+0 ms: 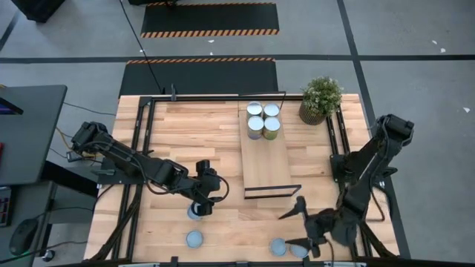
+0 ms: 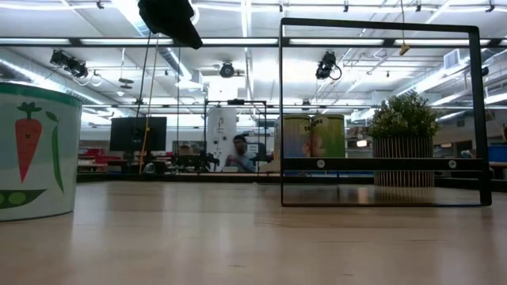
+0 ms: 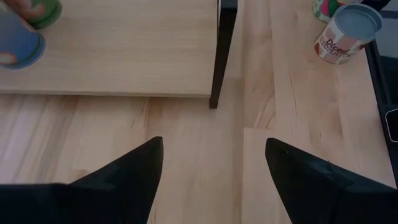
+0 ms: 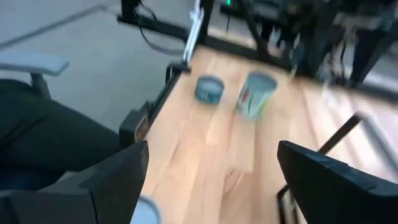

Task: Pick and place cans onto a shelf
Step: Put the canned green peas on the shelf

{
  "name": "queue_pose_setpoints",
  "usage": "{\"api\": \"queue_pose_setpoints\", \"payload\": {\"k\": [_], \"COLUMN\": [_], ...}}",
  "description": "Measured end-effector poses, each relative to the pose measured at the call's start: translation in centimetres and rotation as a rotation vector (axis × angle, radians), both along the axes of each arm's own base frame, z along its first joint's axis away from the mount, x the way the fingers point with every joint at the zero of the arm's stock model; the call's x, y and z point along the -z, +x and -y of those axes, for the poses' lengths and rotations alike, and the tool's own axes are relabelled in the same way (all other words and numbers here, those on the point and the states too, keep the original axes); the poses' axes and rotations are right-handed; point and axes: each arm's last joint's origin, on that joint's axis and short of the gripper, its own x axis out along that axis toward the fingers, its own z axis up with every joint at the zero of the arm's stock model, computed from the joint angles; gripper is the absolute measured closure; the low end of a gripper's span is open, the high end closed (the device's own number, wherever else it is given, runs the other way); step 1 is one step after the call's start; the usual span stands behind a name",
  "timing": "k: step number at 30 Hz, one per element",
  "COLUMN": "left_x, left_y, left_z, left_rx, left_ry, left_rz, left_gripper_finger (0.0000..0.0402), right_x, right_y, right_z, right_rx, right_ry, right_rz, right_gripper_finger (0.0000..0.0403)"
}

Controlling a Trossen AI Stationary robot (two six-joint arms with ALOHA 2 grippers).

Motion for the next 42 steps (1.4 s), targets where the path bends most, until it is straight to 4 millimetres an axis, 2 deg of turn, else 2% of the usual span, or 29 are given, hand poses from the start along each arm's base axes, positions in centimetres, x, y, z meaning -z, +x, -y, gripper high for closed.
{"api": "queue_pose_setpoints", "payload": {"k": [11,16,19,28,42], "left_x": [0.3,0.3,0.3,0.3,0.3], "left_y": [-0.3,-0.3,-0.3,-0.3,-0.3], "left_z": [-0.2,-0.3,-0.3,-0.3,-0.3], "left_rx": [0.002,0.014,0.014,0.014,0.014], "left_ry": [0.022,0.039,0.04,0.039,0.042], "left_rz": [-0.045,-0.05,-0.05,-0.05,-0.055], "left_gripper_finger": [0.0114,0.0114,0.0114,0.0114,0.0114], "right_x": [2.4,4.7,5.1,6.0,7.0], "right_y": [1.4,2.1,2.1,0.7,0.4], "right_z": [-5.0,-6.9,-7.6,-8.8,-8.4], "right_rx": [0.164,0.211,0.259,0.312,0.396], "right_ry": [0.153,0.13,0.127,0.052,0.049], "right_rz": [-0.376,-0.527,-0.618,-0.667,-0.746], "right_gripper_finger": [0.0038,0.0039,0.0039,0.0039,0.0039]}}
